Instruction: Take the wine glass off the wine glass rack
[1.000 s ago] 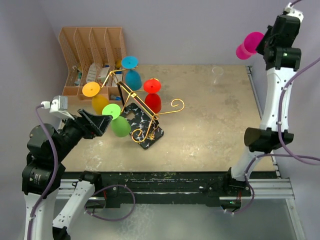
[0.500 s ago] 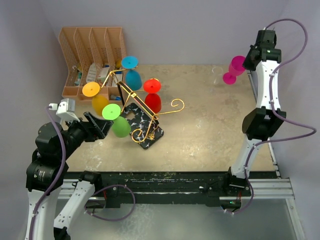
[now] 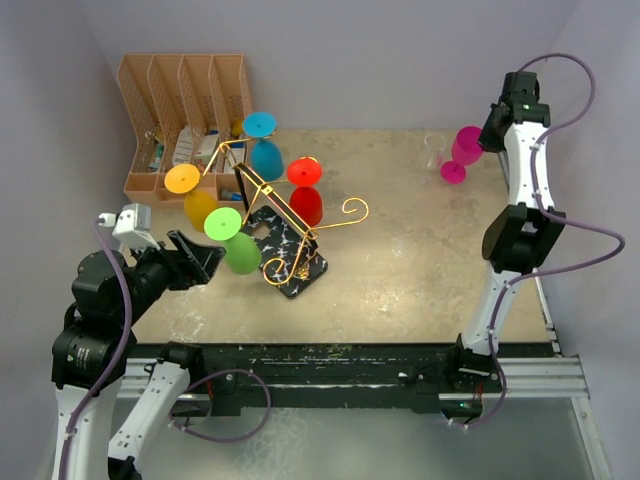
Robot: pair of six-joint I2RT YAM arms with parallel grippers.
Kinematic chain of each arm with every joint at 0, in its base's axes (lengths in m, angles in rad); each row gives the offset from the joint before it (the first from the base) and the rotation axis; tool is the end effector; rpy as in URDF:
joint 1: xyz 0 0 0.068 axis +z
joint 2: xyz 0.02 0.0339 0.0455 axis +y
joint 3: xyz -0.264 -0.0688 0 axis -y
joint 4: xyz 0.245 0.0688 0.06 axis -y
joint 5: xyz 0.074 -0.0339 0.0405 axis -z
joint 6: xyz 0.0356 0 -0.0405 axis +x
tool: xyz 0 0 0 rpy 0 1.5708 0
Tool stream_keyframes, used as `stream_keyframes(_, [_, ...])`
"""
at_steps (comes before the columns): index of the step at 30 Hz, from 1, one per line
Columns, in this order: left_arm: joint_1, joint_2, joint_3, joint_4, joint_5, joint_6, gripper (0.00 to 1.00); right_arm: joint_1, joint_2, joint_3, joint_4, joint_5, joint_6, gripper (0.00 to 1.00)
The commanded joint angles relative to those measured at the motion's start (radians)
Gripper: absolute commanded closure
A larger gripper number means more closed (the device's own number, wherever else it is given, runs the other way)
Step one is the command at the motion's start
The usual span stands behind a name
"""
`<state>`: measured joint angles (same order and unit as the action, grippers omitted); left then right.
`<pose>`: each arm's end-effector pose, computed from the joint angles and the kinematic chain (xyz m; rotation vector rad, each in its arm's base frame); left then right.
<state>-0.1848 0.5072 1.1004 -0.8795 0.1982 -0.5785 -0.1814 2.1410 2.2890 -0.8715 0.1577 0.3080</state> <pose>0.0609 -0.0185 0.3977 -0.2339 1.8983 -0.7074 0.4689 -0.0917 0.3589 0.6325 2.1968 -0.1150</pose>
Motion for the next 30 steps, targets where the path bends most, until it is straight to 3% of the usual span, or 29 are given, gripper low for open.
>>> stream_keyframes(1, [-0.004, -0.014, -0.001, -0.007, -0.022, 0.032, 0.21, 0.0, 0.014, -0.007, 0.037, -0.002, -0.016, 1.0])
stream_keyframes(15, [-0.004, -0.038, -0.007, -0.028, -0.032, 0.017, 0.21, 0.005, 0.066, -0.015, 0.054, -0.05, -0.017, 0.99])
stream_keyframes(30, [-0.004, -0.041, 0.0, -0.04, -0.04, 0.014, 0.21, 0.017, 0.006, 0.009, 0.055, -0.079, -0.018, 0.69])
